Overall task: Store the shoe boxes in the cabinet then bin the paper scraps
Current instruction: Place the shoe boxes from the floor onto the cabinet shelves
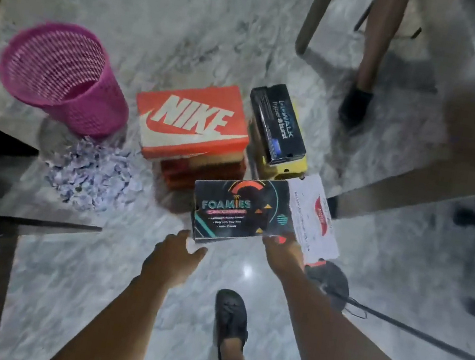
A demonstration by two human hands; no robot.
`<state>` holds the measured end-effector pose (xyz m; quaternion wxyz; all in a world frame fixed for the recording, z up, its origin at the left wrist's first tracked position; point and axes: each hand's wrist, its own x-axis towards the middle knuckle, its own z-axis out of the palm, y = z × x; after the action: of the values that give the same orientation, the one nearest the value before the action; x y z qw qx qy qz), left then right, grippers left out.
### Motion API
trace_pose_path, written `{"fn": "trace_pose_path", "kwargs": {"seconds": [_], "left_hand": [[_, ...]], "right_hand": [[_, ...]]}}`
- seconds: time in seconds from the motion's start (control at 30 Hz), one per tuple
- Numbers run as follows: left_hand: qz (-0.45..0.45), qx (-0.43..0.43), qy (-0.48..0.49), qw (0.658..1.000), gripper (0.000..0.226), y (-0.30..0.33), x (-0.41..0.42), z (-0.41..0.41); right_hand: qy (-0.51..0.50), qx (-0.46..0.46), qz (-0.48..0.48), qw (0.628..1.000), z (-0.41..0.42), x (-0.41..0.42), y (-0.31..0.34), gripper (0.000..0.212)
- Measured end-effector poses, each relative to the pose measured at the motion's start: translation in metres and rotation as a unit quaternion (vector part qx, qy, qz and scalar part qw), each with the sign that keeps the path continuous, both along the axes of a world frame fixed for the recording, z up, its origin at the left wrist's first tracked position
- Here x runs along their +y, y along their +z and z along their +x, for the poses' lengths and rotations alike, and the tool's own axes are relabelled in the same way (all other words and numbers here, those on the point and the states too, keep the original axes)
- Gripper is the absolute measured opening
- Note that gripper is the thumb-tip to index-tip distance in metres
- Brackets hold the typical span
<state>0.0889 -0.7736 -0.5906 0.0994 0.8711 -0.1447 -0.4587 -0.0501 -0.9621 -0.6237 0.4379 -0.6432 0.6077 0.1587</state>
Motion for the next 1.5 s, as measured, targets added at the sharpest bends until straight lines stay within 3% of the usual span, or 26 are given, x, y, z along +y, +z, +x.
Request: {"fn": "trace_pose_path", "kwargs": {"seconds": [0.27,0.37,0.63,0.8,0.9,1.13,1.3,1.43,1.5], "left_hand": [[-0.064,0.022,0.205,0.976,0.056,-0.168,-0.059,0.034],[-0.076,0.066,0.26,0.96,0.048,-0.208,-0.061,0.038],[-0.155,0.129,0.402,0.893,0.021,-0.211,-0.02,0.006],[-0.186,0.106,0.517,0.829,0.027,-0.184,0.079,-0.038],[-0.193,0.091,0.601,0.77,0.031,-0.166,0.155,-0.065],[-0.193,0.024,0.742,0.642,0.007,-0.153,0.346,-0.12],[-0.193,-0.043,0.778,0.596,0.011,-0.174,0.466,-0.13],[-0.163,-0.133,0.814,0.541,0.025,-0.22,0.531,-0.127],[-0.147,-0.155,0.833,0.51,0.051,-0.255,0.561,-0.12]], "right_hand": [[-0.069,0.002,-0.052,0.996,0.019,-0.076,-0.161,0.083],[-0.087,-0.011,-0.042,0.995,0.016,-0.082,-0.194,0.077],[-0.056,-0.053,-0.074,0.994,-0.008,-0.052,-0.191,0.066],[0.009,-0.089,-0.058,0.994,-0.02,0.023,-0.181,0.081],[0.064,-0.101,-0.038,0.992,-0.018,0.091,-0.169,0.076],[0.245,-0.145,0.012,0.959,0.011,0.27,-0.153,0.062],[0.303,-0.214,0.047,0.928,0.057,0.387,-0.159,0.053],[0.364,-0.244,0.072,0.896,0.106,0.462,-0.193,0.052],[0.408,-0.253,0.09,0.872,0.135,0.498,-0.223,0.054]]}}
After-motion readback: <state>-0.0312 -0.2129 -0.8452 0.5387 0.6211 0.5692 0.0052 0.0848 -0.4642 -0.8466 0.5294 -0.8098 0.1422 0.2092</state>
